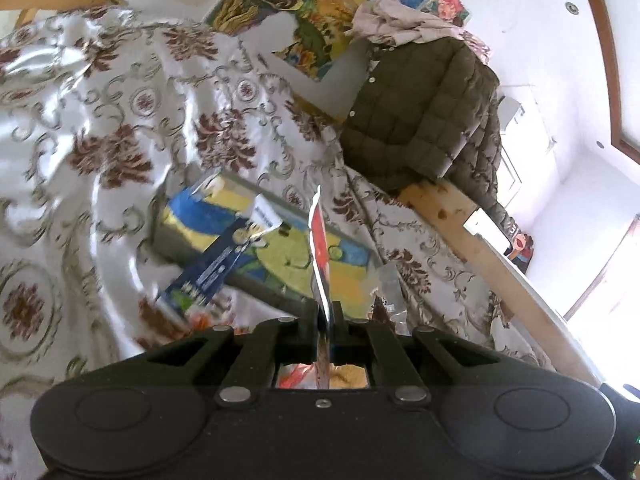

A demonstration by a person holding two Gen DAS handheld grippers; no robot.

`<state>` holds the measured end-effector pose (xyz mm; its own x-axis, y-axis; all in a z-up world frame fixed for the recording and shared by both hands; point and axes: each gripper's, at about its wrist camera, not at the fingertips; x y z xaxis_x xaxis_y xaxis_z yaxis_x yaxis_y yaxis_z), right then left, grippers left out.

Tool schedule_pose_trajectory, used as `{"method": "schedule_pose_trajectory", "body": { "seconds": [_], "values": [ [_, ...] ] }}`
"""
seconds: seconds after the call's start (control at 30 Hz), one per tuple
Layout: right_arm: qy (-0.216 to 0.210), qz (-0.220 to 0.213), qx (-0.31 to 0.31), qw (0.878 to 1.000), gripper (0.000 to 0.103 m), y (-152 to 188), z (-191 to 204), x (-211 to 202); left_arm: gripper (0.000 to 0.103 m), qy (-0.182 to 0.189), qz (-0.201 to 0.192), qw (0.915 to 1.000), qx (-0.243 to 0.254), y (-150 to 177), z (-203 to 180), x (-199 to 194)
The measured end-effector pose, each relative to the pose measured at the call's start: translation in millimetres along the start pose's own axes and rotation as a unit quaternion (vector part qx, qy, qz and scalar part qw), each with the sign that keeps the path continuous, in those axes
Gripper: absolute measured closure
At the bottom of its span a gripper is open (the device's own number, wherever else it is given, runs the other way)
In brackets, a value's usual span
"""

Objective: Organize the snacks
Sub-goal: 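Lift the red-white packet with left tool while right tool carries its snack over the tray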

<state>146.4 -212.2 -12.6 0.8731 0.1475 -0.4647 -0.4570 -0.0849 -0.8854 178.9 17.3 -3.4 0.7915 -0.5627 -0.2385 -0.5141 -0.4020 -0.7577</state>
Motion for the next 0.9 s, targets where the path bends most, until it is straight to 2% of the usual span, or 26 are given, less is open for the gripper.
{"method": "schedule_pose_trajectory", "body": {
  "seconds": [0.17, 0.43, 0.67, 0.9],
  "values": [
    [0.016, -0.008, 0.025, 1.000, 0.098, -11.2, -16.3, 14.5, 0.099, 0.016, -0.001, 0.9998, -0.009, -17.6, -0.1, 29.0],
    [0.040, -0.007, 0.079, 0.996, 0.098, -31.6, -50.7, 55.9, 0.099, 0.040, -0.030, 0.9987, -0.013, -42.4, 3.0, 99.2],
    [0.053, -0.003, 0.113, 0.992, 0.098, -41.4, -70.4, 100.7, 0.099, 0.040, -0.026, 0.9982, -0.036, -38.0, 24.2, 159.9],
    [0.055, 0.016, 0.145, 0.988, 0.097, -42.0, -88.6, 140.3, 0.099, 0.028, -0.012, 0.9977, -0.061, -32.8, 50.2, 190.6]
  ]
}}
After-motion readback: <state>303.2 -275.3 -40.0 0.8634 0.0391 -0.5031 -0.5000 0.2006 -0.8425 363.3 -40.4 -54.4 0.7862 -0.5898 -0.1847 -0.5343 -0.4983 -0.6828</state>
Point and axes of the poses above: each gripper's, at about its wrist camera, not at the fingertips, and x roughly the way its jaws point, z to its left, y to its underside, and after that the axes turned 10 degrees about y, right-handed
